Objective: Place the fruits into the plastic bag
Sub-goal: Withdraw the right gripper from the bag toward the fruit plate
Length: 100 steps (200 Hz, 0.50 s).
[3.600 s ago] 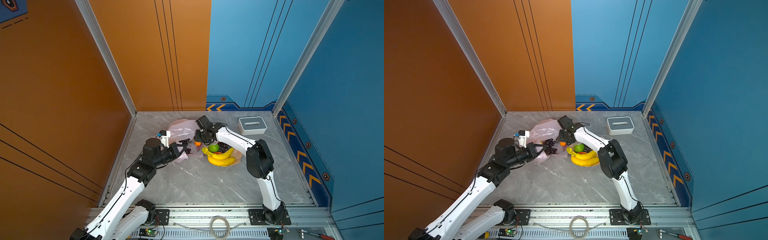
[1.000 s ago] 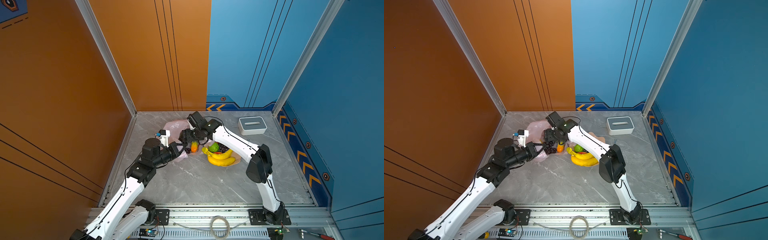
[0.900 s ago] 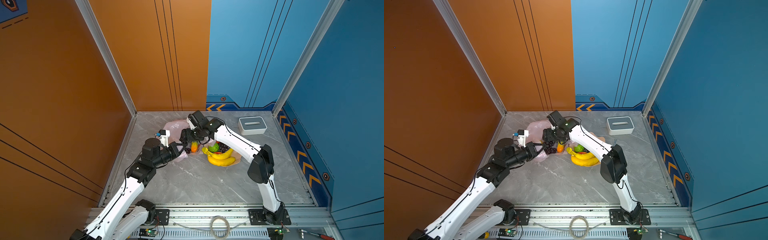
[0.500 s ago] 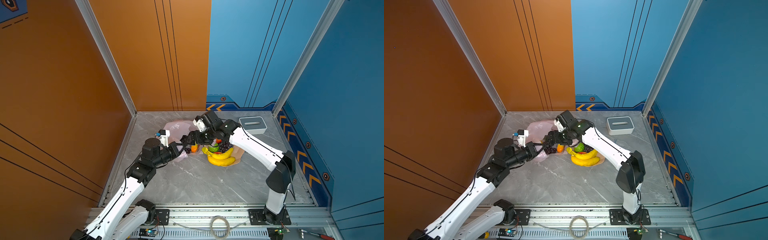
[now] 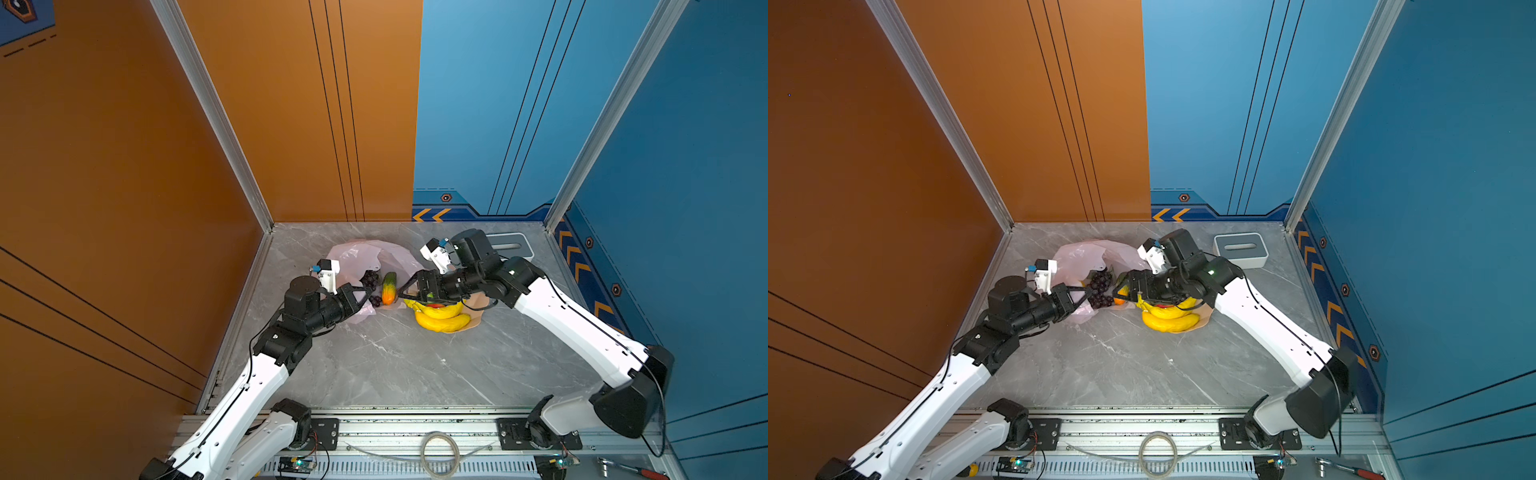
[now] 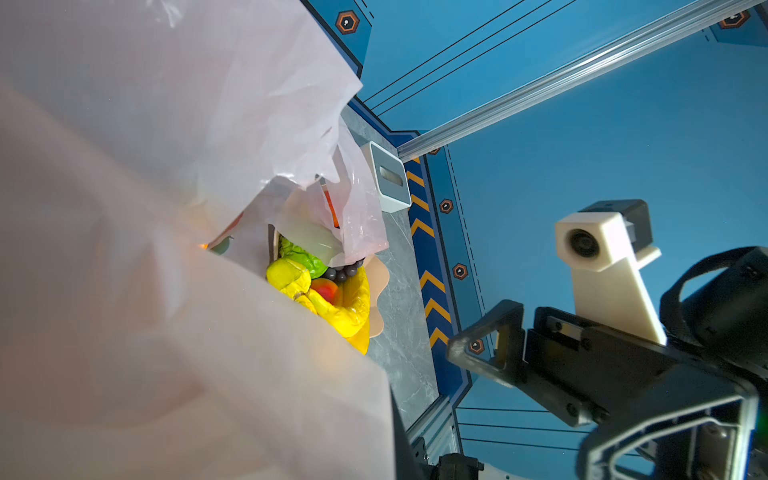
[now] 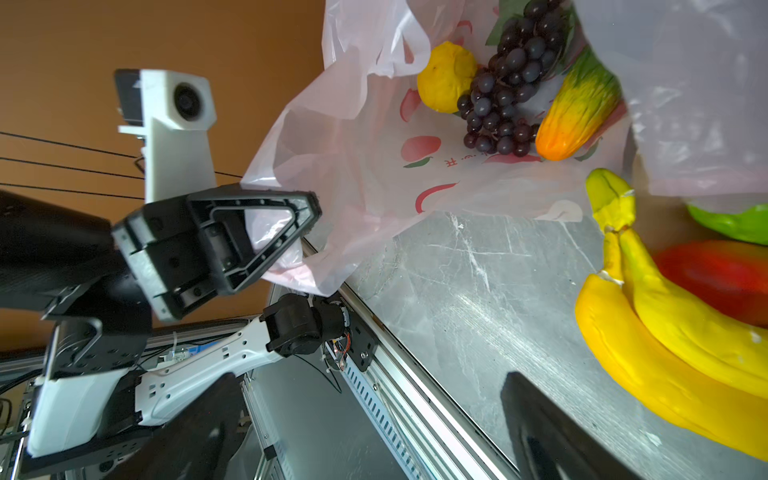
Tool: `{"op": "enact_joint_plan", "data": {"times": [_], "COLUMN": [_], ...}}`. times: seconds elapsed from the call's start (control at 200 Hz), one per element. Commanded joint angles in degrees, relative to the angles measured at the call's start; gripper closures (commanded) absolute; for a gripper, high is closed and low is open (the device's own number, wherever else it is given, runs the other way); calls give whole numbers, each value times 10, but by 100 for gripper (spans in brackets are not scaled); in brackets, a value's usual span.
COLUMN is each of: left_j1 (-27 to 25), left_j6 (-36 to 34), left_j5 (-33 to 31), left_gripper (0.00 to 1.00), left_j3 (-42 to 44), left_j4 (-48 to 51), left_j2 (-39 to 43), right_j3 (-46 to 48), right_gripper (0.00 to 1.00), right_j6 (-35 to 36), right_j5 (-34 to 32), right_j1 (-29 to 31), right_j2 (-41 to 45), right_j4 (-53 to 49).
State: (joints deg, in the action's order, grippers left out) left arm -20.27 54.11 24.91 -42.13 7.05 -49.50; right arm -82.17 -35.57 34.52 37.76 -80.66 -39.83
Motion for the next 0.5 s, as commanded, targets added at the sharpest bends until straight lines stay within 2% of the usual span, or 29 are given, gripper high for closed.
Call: {"op": "enact_joint_plan", "data": {"times": [0.0,0.12,0.285,0.32,0.496], "left_j1": [4,4,4,4,5], "left_j6": [5,3,2,2,2], "left_j5": [-5,-5,-7,-7,-8], "left_gripper": [100,100,100,100,100], "left_j3": [-1,-3,-1,-1,0], "left_j4": [-7,-4,-1,-1,-2], "left_j2": [5,7,8,8,7], "right_j3": [37,51,32,30,20], "right_gripper": [3,1,0,0,0], "right_j6": [27,78,165,176,206], "right_j5": [5,-75,-282,-317,-402], "right_j1": [-18,-19,21,46,81], "right_j2": [36,67,83,83,64], "right_j4": [4,-43,-127,-136,-161]}}
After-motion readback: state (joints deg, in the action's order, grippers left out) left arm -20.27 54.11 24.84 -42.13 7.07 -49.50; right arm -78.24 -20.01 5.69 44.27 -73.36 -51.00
